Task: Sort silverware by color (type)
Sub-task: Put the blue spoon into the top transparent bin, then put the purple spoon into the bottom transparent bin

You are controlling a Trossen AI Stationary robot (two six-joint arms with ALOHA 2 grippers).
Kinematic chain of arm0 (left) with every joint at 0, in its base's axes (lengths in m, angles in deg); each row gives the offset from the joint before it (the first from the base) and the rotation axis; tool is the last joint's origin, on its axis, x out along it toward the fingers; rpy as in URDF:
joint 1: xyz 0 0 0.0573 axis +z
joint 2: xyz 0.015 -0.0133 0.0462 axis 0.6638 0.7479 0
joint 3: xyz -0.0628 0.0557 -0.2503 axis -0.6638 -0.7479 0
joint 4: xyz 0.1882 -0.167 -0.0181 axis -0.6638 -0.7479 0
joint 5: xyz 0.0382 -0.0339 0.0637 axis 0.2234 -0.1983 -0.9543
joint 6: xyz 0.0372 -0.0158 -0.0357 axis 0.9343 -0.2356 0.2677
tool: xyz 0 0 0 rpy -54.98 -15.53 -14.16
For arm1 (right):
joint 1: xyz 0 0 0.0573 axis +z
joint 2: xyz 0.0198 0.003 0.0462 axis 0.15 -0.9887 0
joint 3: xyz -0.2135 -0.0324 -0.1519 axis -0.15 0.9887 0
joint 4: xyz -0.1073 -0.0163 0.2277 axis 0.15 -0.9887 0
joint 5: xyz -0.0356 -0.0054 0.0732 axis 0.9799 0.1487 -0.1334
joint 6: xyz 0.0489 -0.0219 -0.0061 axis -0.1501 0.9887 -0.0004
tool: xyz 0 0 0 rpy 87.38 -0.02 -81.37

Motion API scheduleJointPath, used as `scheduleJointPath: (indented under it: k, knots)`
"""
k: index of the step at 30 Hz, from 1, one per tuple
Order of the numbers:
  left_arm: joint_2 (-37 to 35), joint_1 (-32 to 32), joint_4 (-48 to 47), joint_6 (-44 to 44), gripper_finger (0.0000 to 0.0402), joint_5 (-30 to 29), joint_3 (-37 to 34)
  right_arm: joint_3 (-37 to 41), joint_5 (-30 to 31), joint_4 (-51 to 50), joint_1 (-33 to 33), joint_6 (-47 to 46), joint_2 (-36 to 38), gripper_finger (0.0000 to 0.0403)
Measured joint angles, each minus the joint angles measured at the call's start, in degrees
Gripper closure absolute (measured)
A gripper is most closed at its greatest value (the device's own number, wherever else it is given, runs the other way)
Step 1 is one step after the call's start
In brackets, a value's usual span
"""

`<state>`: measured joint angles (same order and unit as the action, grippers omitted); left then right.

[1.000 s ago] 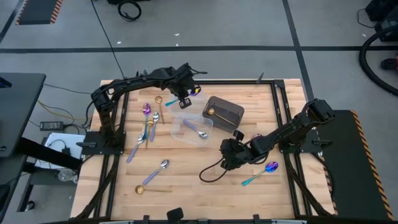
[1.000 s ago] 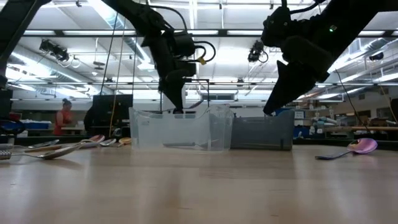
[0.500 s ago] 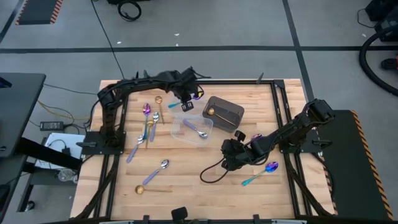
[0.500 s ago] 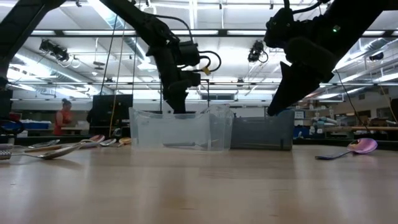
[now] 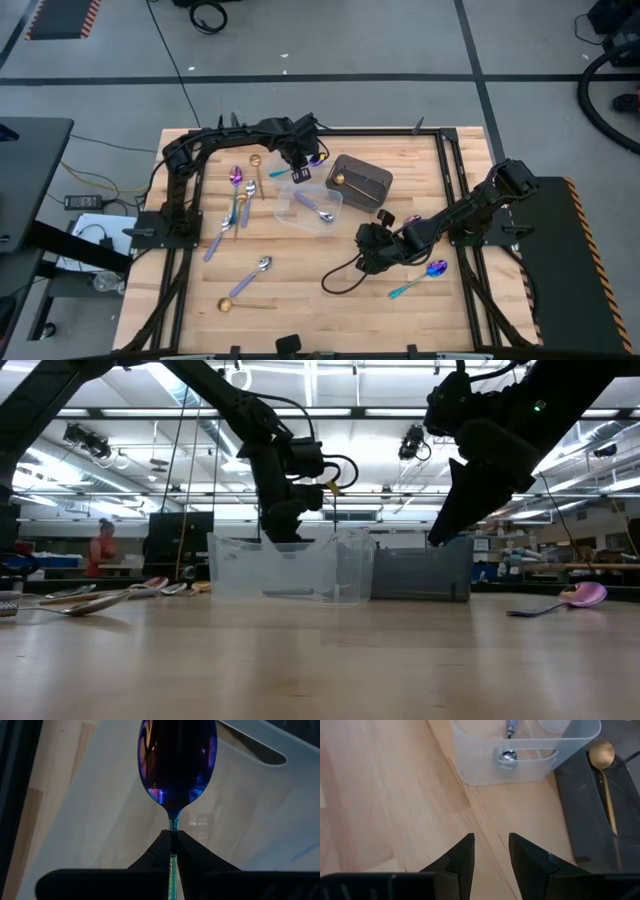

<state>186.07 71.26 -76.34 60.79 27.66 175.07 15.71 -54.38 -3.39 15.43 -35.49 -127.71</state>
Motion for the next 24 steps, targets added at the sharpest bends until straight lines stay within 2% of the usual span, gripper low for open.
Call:
scheduleJointPath:
  k: [14, 20, 24]
  knots:
    - [2.5, 0.4, -2.3, -2.3, 0.0372, -0.6, 0.0, 0.0, 0.0, 0.3, 0.5, 0.0, 0.0, 0.0273]
    - [1.3, -0.1, -1.6, -2.5, 0.0316, -4.6, 0.0, 0.0, 0.0, 0.9, 0.5, 0.2, 0.0, 0.0273]
    - [-0.3, -0.1, -2.2, -2.6, 0.0269, -4.7, 0.0, 0.0, 0.0, 0.9, 0.5, 0.3, 0.0, 0.0273]
